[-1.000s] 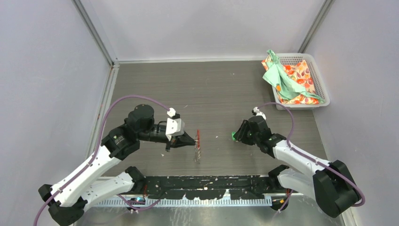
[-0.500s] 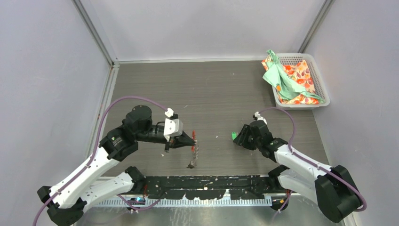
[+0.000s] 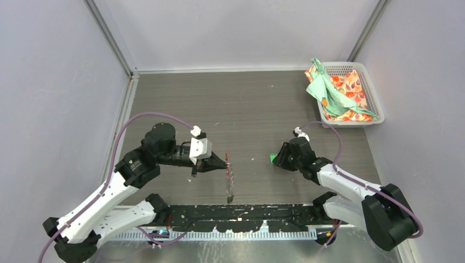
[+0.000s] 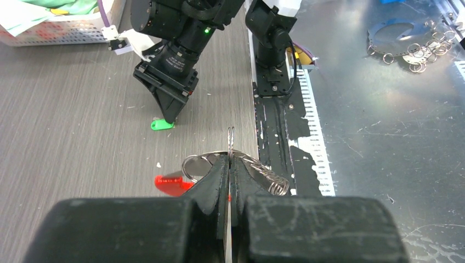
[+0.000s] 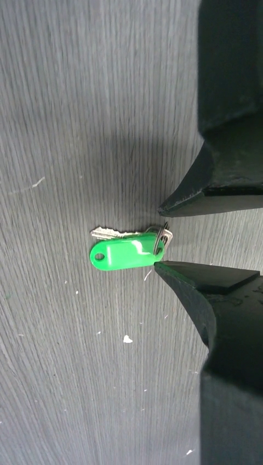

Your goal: Put the keys on the keyring

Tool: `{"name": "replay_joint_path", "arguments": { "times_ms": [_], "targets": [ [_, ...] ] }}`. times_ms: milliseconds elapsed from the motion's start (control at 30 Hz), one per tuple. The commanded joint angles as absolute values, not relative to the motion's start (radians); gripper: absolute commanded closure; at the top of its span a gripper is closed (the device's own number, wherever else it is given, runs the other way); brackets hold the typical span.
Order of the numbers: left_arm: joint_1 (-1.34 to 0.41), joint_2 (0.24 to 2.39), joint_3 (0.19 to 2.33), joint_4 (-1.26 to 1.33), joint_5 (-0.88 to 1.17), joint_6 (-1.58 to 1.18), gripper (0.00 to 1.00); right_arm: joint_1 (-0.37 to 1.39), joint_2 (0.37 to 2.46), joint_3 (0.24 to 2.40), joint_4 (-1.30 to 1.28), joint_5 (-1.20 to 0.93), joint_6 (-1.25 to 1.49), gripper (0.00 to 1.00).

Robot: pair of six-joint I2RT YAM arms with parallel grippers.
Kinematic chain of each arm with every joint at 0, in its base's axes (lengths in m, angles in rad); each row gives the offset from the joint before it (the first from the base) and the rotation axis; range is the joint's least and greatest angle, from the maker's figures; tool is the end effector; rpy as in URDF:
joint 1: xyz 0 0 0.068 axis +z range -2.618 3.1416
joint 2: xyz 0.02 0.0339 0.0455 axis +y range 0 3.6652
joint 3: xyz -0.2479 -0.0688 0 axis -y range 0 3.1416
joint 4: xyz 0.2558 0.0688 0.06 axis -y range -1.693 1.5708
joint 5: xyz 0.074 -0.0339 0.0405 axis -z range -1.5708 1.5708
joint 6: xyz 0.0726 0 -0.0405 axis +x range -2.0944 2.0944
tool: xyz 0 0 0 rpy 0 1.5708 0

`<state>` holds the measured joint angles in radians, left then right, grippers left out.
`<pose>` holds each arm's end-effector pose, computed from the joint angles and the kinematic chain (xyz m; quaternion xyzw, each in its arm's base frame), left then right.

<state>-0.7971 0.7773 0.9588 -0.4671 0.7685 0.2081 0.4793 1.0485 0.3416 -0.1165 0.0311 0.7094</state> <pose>0.1073 -0.1820 0.3570 0.5544 0.5422 -0.4484 0.4446 0.2046 0.1038 0.1003 0.1125 0.9241 0.1924 0.3105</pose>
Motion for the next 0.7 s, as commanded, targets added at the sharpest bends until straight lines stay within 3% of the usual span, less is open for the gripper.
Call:
{"name": "replay_joint_path", "arguments": {
  "times_ms": [0, 167, 467, 667],
  "targets": [
    [-0.793, 0.763, 0.971, -0.410, 0.776, 0.197, 1.00, 0.475, 1.082, 0.348, -0.026, -0.048, 0.693, 0.62],
    [-0.793, 0.767, 0.973, -0.408, 0.773, 0.196, 1.00, 0.474, 1.024, 0.341, -0.064, -0.056, 0.693, 0.72],
    [-0.793, 0.772, 0.977, -0.403, 0.773, 0.188, 1.00, 0.475, 1.003, 0.323, -0.093, -0.016, 0.700, 0.81],
    [-0.794, 0.767, 0.978, -0.403, 0.775, 0.177, 1.00, 0.476, 1.055, 0.342, -0.099, -0.003, 0.695, 0.68]
  ]
}}
